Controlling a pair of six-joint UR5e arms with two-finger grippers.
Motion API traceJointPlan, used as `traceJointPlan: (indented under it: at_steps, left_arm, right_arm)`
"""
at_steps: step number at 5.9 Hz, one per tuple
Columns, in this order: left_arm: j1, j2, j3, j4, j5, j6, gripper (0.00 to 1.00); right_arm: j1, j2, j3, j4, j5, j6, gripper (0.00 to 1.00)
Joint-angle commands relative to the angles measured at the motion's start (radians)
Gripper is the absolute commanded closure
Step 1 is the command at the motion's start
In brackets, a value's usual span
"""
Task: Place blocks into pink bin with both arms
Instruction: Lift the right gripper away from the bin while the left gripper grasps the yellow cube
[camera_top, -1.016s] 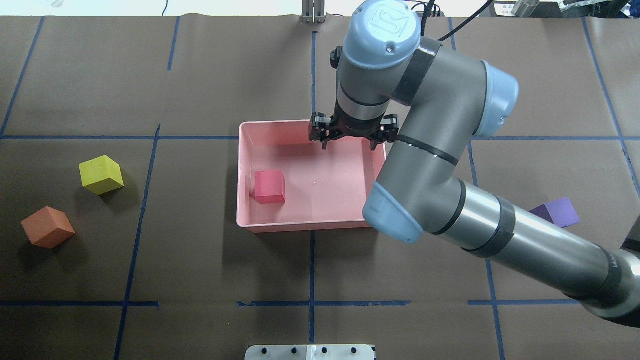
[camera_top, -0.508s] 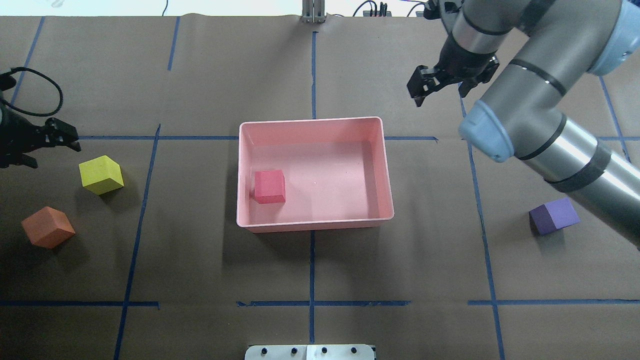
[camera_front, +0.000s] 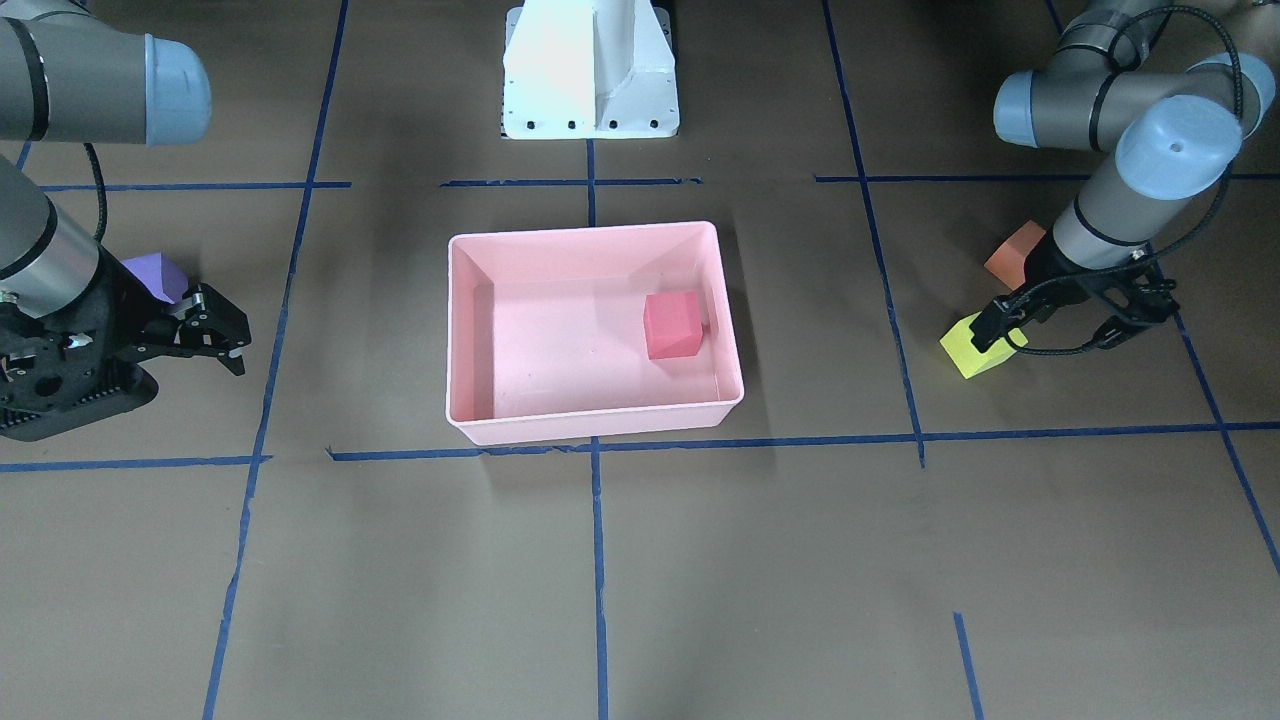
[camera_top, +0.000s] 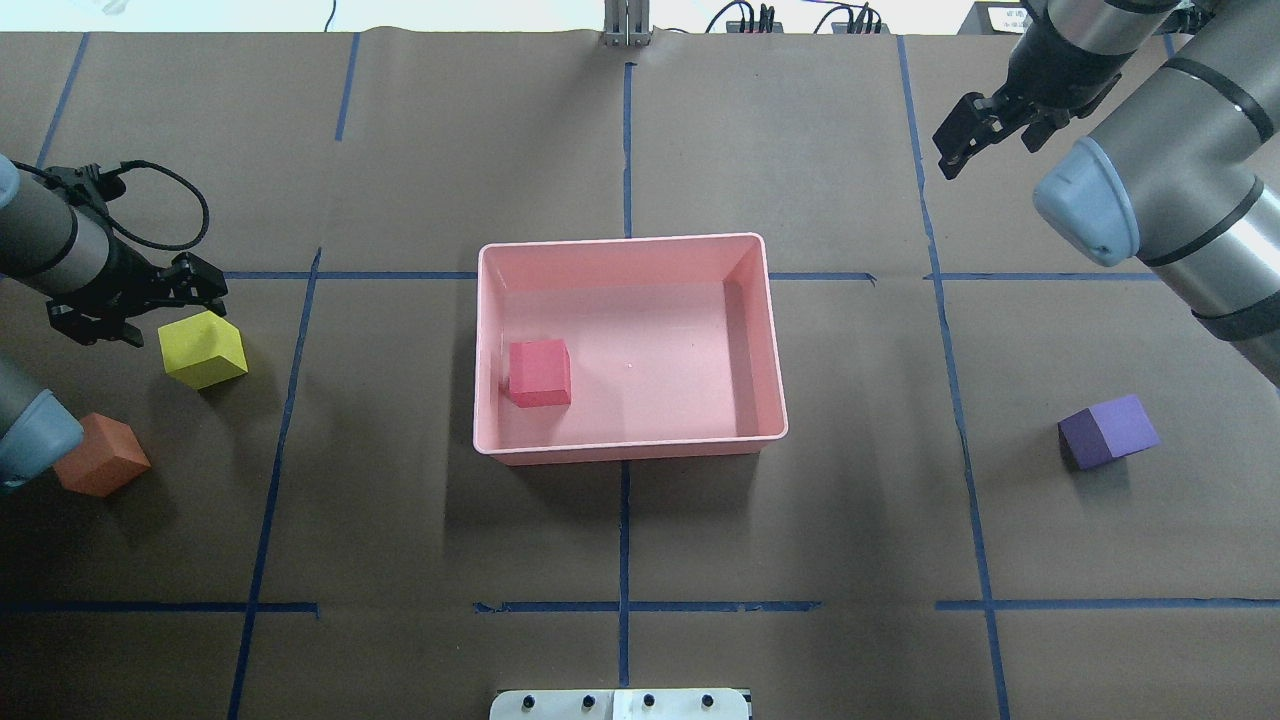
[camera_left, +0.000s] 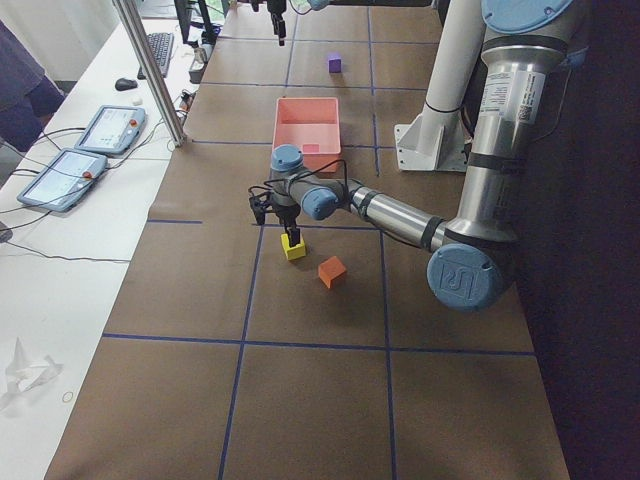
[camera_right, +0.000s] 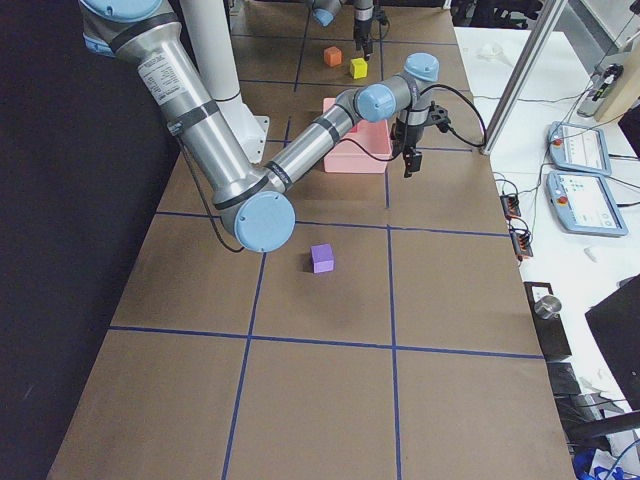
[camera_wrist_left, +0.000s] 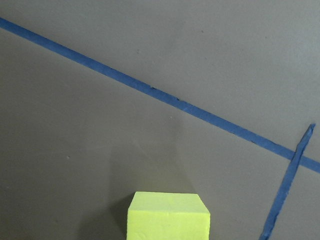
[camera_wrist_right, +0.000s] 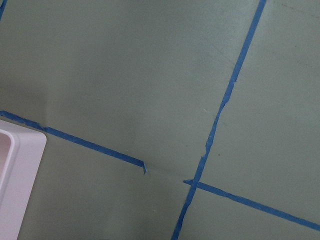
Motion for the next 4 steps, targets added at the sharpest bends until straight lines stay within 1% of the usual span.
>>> traceJointPlan:
  at_steps: [1,2,3,4]
  left_arm:
    - [0.06,-0.003,0.047,-0.001,0.004,0.004,0.0]
    - [0.069,0.0,0.05,-0.001,0.004,0.005,0.0]
    - [0.071,-0.001,0.06,-0.001,0.004,0.012,0.09]
    - [0.071,-0.001,0.054,-0.001,0.004,0.009,0.42]
  right_arm:
    - [0.001,-0.012,-0.001,0.001,-0.001,-0.006,0.0]
    - [0.001,-0.019,-0.001,0.001,-0.003,-0.006,0.0]
    - [0.001,-0.02,-0.001,0.001,-0.001,-0.006,0.0]
    - [0.001,-0.02,-0.001,0.001,-0.001,-0.006,0.0]
